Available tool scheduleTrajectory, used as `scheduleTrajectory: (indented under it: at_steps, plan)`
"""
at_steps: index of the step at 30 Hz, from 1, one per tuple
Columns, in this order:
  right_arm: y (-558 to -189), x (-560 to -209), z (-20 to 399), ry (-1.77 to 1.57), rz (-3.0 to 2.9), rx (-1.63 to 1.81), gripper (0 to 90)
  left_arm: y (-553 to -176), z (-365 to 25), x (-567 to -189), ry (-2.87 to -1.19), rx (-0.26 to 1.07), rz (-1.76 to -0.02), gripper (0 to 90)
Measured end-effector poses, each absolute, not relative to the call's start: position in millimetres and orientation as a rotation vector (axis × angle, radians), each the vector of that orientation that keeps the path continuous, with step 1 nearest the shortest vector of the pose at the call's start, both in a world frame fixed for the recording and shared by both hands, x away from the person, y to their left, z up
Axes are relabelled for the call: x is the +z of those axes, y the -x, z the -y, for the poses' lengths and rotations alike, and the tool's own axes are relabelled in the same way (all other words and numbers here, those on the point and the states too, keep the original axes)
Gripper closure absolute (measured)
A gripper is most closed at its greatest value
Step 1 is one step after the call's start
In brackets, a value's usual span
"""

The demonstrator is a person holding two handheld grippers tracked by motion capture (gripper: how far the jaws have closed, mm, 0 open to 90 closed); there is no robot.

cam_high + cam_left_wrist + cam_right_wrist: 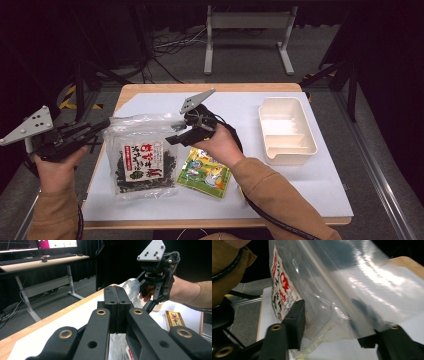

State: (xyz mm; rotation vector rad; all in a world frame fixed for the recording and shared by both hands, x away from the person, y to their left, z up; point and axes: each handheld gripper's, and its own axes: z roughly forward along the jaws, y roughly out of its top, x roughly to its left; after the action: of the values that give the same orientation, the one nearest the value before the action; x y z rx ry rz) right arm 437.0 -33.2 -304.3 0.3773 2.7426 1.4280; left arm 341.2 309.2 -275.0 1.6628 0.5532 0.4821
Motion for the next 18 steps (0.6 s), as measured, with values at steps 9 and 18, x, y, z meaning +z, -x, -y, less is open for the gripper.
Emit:
scheduleTrajectory:
  at_steps: [9,18]
  plan:
    - [-429,-305,29,-0.301,-2.836,1.411,78.4,-340,-308,-273,-1.662,0.486,-0.546,90.0]
    - [-422,-298,35,-0.362,-2.865,1.478,82.0,-334,-309,-267,-1.629,0.464,-0.509,90.0]
